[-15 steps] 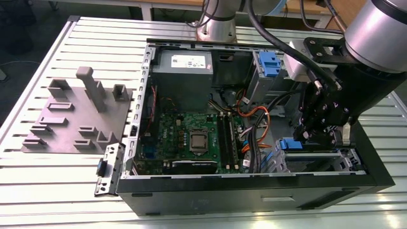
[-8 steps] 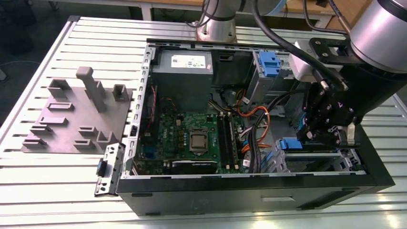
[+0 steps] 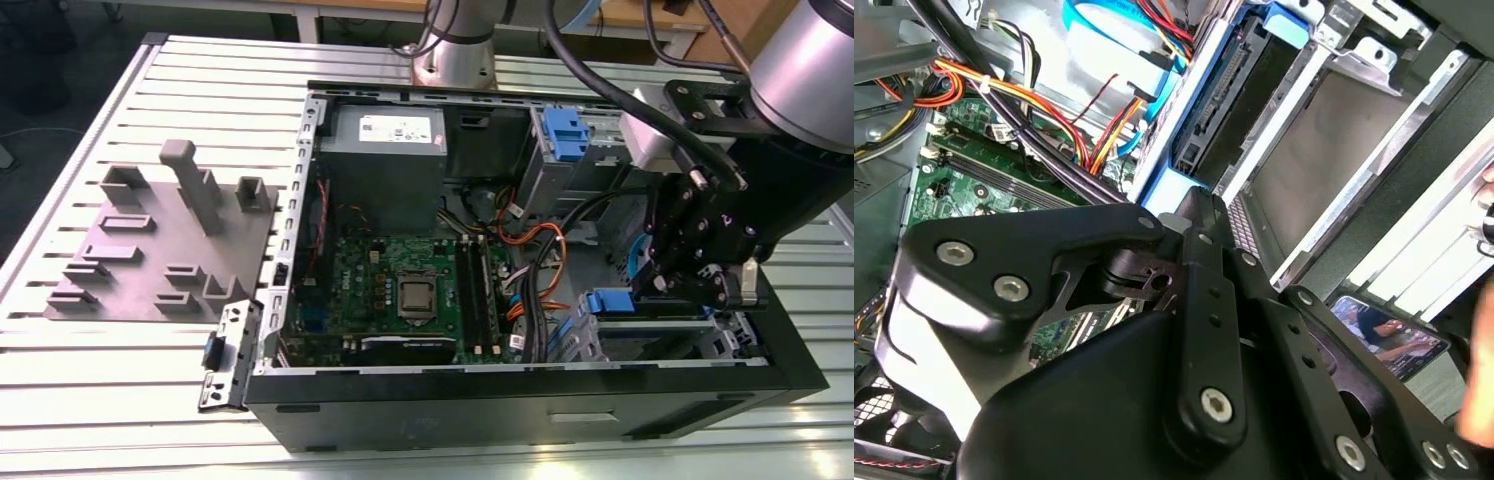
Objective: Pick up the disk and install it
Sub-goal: 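Insert the first disk wire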
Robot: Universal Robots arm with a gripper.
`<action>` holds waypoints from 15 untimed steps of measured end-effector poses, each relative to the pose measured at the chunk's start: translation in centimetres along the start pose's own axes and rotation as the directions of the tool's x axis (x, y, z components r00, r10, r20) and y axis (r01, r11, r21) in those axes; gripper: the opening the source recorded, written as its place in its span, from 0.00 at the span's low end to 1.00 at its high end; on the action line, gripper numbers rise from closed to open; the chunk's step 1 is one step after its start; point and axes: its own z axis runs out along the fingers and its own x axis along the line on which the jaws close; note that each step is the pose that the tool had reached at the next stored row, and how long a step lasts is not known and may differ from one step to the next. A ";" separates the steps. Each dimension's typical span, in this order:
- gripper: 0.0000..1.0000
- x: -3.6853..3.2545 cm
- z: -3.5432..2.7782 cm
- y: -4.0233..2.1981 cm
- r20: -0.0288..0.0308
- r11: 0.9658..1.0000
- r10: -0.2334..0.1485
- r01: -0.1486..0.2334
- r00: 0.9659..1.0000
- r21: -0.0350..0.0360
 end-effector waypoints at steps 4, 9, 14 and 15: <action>0.11 0.00 0.00 -0.05 0.000 1.000 0.000 0.000 1.000 0.000; 0.11 -0.02 0.00 -0.44 0.000 1.000 0.000 0.000 1.000 0.000; 0.11 -0.02 0.00 -0.59 0.000 1.000 0.000 0.000 1.000 0.000; 0.11 -0.02 0.00 -0.62 0.000 1.000 0.000 0.000 1.000 0.000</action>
